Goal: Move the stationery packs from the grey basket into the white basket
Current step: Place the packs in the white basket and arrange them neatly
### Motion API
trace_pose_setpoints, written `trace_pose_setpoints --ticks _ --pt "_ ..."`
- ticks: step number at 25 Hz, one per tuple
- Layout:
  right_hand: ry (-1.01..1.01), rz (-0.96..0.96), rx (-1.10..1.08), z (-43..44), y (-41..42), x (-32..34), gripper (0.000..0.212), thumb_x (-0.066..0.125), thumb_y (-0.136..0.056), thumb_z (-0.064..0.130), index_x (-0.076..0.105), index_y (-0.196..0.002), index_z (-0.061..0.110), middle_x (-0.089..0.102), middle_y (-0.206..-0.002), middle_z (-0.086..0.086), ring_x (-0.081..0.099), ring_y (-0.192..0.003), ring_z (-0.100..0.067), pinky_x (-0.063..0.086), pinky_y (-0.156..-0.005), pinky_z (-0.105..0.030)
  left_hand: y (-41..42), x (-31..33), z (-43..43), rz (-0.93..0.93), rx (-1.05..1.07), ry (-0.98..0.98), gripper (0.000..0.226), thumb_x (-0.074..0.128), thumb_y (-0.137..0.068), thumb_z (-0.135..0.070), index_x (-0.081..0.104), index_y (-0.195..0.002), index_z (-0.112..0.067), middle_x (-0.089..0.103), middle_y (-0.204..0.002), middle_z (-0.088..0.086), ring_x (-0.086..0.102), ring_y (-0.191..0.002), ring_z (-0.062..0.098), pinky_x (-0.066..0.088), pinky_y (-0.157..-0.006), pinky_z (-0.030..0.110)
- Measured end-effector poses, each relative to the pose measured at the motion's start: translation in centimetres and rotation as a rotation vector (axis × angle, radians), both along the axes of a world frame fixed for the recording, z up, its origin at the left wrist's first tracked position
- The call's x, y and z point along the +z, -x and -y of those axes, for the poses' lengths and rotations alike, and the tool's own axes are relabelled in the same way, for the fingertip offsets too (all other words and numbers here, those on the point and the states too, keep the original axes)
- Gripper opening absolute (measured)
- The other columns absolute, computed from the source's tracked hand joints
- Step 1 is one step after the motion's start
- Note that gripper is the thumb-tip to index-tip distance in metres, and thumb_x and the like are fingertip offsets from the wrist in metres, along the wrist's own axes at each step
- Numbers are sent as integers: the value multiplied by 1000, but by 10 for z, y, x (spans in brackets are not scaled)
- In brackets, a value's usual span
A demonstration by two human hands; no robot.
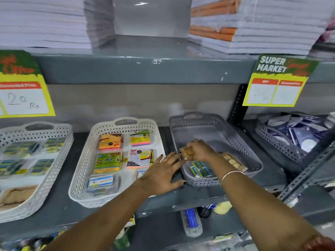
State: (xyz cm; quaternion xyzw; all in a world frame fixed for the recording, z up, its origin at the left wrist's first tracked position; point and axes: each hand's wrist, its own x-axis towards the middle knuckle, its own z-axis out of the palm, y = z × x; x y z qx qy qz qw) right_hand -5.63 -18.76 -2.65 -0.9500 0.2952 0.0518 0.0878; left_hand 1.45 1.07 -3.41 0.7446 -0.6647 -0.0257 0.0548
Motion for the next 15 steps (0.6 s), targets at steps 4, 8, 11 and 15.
trace_pose_setpoints --ticks 4,8,11,15 --pt "55 -1 30 3 -3 -6 69 65 -85 10 33 -146 15 38 -149 -9 37 -136 -29 39 -110 -41 3 0 -1 -1 11 -5 71 40 -89 -55 12 -147 -26 5 -160 2 1 -146 18 -1 -117 41" --pt "124 -70 75 5 -8 -5 60 67 -84 15 43 -139 14 45 -142 -11 37 -133 -30 41 -105 -41 4 1 -2 -5 25 -6 69 40 -89 -55 12 -146 -26 4 -160 2 1 -146 18 1 -118 42" --pt "141 -47 34 8 -10 2 54 68 -82 19 49 -133 15 49 -136 -11 38 -130 -29 43 -101 -41 4 2 -2 -12 36 -30 69 40 -90 -54 13 -146 -25 4 -160 1 0 -146 18 0 -118 43" --pt "192 -10 -20 8 -15 28 58 67 -83 29 47 -135 13 48 -138 -14 40 -130 -30 43 -104 -39 -2 11 -9 8 50 8 69 35 -90 -57 13 -147 -23 9 -159 3 2 -146 18 -1 -118 44"
